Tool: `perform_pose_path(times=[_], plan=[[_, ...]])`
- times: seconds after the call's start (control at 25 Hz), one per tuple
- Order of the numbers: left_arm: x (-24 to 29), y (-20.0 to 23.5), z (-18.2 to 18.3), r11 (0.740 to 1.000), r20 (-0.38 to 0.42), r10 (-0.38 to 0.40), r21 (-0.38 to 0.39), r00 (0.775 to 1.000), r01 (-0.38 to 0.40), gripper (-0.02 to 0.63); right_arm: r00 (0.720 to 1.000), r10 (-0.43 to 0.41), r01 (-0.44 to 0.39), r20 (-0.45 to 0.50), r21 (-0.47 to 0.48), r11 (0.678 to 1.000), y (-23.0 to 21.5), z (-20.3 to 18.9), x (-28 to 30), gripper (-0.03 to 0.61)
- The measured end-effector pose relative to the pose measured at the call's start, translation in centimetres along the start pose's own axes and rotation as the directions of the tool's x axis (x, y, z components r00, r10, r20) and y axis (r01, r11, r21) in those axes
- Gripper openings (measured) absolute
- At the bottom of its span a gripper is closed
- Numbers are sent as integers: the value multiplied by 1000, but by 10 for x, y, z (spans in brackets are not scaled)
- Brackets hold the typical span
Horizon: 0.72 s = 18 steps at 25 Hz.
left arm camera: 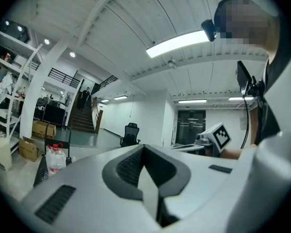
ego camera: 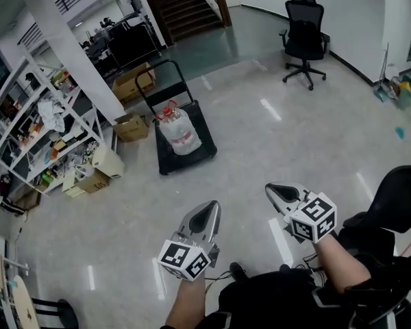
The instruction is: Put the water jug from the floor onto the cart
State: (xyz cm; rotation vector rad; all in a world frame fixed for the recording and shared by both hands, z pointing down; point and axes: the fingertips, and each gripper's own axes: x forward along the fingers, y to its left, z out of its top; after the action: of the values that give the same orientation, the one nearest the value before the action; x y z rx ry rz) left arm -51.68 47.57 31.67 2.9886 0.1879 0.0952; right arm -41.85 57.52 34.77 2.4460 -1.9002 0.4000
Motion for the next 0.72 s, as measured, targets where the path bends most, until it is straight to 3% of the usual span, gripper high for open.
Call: perform_pose_path(times=[0.24, 0.72], plan=[[-9, -63, -17, 999, -47, 44, -3, 998, -45, -3, 999, 18, -18, 27, -18, 1000, -15, -6, -56, 2], [-59, -54, -1, 999, -18, 29, 40, 999, -28, -3, 997, -21, 22, 73, -10, 1000, 33, 10, -55, 2]])
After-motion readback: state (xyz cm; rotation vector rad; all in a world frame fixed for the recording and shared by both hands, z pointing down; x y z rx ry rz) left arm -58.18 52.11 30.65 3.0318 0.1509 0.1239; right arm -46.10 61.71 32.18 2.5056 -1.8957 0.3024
